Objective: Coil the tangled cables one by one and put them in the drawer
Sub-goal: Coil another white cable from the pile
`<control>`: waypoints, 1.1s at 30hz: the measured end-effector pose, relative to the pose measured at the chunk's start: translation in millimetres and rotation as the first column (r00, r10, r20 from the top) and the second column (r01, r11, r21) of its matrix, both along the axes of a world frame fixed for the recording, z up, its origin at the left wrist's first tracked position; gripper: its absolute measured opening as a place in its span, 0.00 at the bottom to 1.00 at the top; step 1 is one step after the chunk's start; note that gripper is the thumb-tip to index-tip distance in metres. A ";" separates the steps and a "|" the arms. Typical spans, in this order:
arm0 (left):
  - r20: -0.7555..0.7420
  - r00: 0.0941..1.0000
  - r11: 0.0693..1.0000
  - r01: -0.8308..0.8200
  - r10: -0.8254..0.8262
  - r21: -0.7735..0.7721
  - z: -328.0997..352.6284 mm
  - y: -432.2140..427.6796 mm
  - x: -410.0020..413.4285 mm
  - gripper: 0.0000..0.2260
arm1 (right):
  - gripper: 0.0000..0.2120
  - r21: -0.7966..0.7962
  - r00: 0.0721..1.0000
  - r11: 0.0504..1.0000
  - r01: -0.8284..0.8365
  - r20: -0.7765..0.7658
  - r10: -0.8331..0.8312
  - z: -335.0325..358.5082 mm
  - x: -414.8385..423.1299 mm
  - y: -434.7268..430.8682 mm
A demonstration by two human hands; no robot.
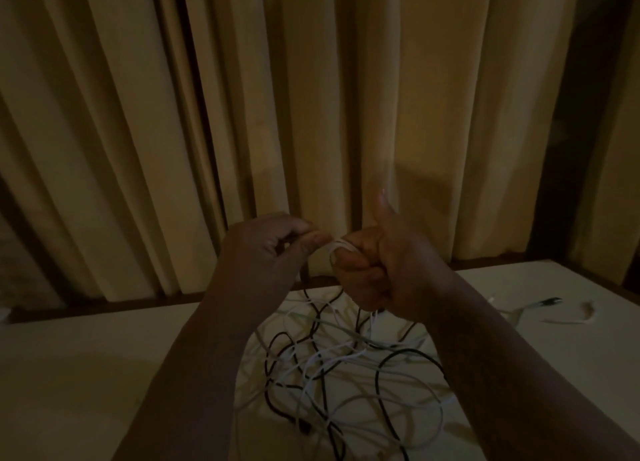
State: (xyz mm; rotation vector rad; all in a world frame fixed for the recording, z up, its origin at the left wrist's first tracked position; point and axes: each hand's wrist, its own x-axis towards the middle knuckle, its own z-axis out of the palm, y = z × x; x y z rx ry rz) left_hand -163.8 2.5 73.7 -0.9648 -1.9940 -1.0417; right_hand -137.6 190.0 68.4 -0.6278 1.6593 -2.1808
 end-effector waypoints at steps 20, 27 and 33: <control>0.545 0.838 0.976 0.122 -0.004 -0.180 -18.5 33.1 8.0 0.14 | 0.33 -0.650 0.926 0.695 0.308 0.036 -0.377 -0.8 -12.8 16.3; 0.427 0.900 0.919 0.087 0.093 -0.384 -9.4 21.2 12.8 0.12 | 0.25 -0.198 0.689 0.668 0.717 0.063 -0.722 -8.8 -41.6 20.6; 0.251 0.960 0.933 -0.027 0.125 -0.359 3.5 4.4 13.3 0.09 | 0.24 0.354 0.708 0.630 0.691 -0.506 -0.492 -34.1 -27.3 11.6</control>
